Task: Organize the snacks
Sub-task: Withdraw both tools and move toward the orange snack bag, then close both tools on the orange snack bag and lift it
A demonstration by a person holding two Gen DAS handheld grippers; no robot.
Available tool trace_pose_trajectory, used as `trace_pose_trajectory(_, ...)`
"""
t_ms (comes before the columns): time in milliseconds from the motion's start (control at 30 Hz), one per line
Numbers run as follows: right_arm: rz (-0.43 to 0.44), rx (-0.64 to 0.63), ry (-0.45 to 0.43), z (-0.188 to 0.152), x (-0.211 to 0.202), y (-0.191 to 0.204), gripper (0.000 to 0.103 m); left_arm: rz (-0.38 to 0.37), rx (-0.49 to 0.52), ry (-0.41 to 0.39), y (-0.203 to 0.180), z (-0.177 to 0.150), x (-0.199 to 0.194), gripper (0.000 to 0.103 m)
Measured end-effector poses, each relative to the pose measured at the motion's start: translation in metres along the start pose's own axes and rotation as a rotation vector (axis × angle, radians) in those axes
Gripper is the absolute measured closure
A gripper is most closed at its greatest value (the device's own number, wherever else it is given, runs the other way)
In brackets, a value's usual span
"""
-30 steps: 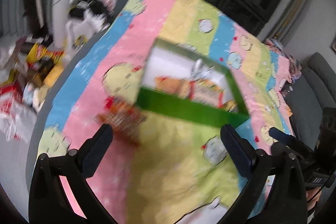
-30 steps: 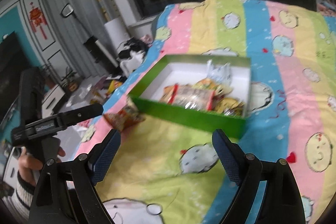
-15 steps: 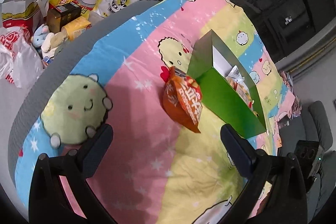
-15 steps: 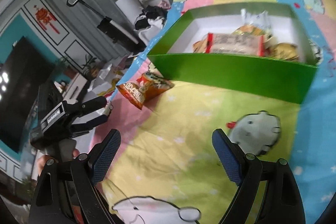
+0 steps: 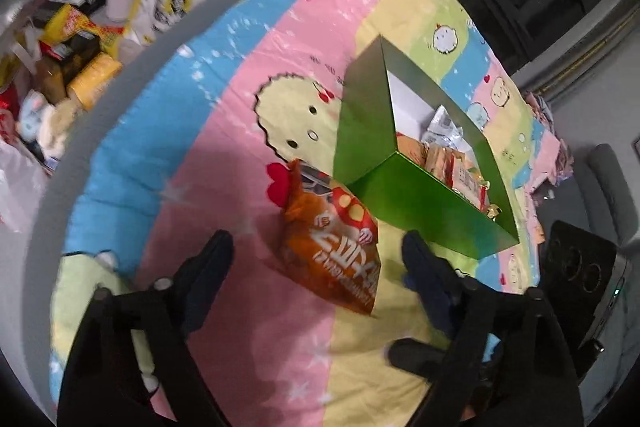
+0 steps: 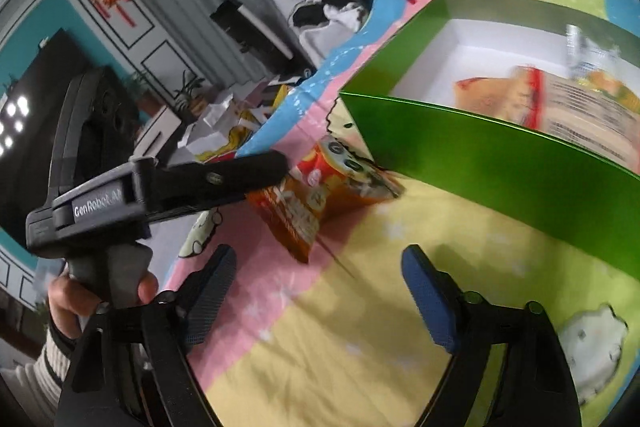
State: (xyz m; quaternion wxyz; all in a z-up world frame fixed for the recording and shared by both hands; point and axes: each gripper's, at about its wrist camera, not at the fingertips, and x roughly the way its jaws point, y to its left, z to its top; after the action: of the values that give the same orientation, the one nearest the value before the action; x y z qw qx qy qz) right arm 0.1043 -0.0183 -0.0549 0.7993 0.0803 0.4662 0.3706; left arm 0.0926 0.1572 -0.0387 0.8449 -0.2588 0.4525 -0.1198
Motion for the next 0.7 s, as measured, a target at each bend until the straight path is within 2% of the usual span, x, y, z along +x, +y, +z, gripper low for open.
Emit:
trace_pose_trajectory(33, 0.005, -0.003, 0.006, 0.003, 0.004, 0.000, 0.022, -0.011, -0.011, 0.009, 0.002, 0.001, 0.003, 0.035)
trace_pose_trajectory(133, 0.008, -0.021, 0.020, 0.009, 0.016, 0.002, 0.028, -0.039, -0.027, 0.024, 0.006, 0.003, 0.009, 0.048)
trace_pose_trajectory(333, 0.058, -0.037, 0.050, 0.014, 0.031, 0.001, 0.053, -0.061, -0.018, 0.034, 0.003, 0.004, 0.011, 0.055)
trace_pose_trajectory(367, 0.069, -0.041, 0.048, 0.014, 0.032, 0.002, 0.061, -0.057, -0.013, 0.034, 0.002, 0.004, 0.011, 0.055)
trace_pose_trajectory(500, 0.042, -0.087, 0.061, 0.013, 0.037, 0.009, 0.069, -0.041, 0.026, 0.030, -0.003, 0.001, 0.011, 0.058)
trace_pose_trajectory(700, 0.022, -0.114, 0.031, 0.008, 0.024, 0.014, 0.071, -0.027, 0.068, 0.007, -0.019, -0.007, 0.002, 0.059)
